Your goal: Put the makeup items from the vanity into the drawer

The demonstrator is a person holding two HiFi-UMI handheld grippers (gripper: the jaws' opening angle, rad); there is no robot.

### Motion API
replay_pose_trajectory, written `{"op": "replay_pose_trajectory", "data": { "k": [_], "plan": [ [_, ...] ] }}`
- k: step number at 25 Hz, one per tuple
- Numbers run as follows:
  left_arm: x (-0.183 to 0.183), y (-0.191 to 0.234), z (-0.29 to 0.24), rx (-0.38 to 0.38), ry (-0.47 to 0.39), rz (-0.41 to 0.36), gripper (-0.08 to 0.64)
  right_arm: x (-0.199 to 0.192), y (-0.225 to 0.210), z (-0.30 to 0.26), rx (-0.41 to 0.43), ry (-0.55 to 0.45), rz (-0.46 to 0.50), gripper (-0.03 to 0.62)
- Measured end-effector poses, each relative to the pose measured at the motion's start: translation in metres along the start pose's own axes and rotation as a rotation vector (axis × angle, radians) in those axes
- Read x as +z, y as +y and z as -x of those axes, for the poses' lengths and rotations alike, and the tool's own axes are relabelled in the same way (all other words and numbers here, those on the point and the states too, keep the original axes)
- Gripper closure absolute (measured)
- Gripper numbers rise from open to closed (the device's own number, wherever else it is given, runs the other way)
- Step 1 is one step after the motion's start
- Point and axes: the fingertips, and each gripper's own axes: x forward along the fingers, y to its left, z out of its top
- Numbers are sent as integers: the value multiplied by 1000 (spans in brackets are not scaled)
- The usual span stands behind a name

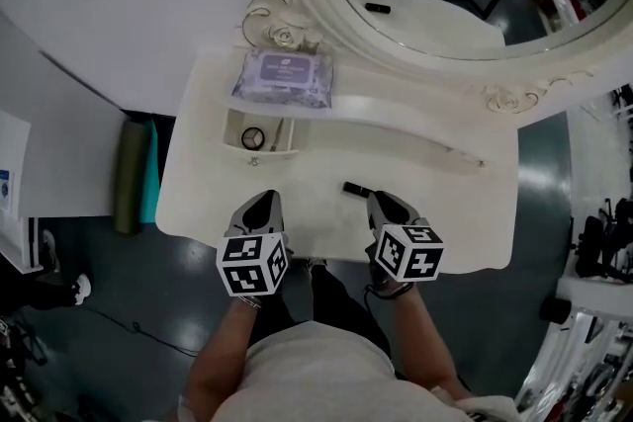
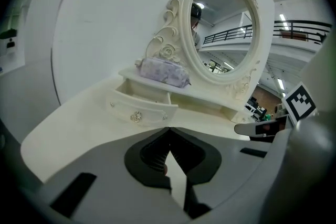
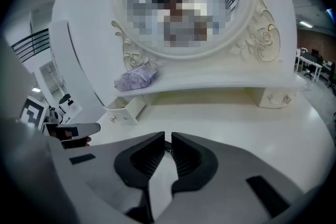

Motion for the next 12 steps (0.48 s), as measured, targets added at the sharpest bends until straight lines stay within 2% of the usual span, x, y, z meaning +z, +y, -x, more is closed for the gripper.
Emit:
{"op": "replay_pose_trajectory", "data": {
  "k": [1, 3, 5, 12],
  "plan": [
    [-4, -2, -5, 1, 10, 3, 555, -4, -5, -2, 2, 12, 3, 557],
    [-11, -5, -15, 6, 24, 12, 555, -10, -12, -7, 7, 39, 24, 497],
    [-14, -8, -23, 13, 32, 21, 554, -15, -16, -11, 19, 61, 61, 476],
    [-17, -17, -45, 48, 31, 51, 554, -27, -21, -28, 130, 148, 257, 405]
  ]
}}
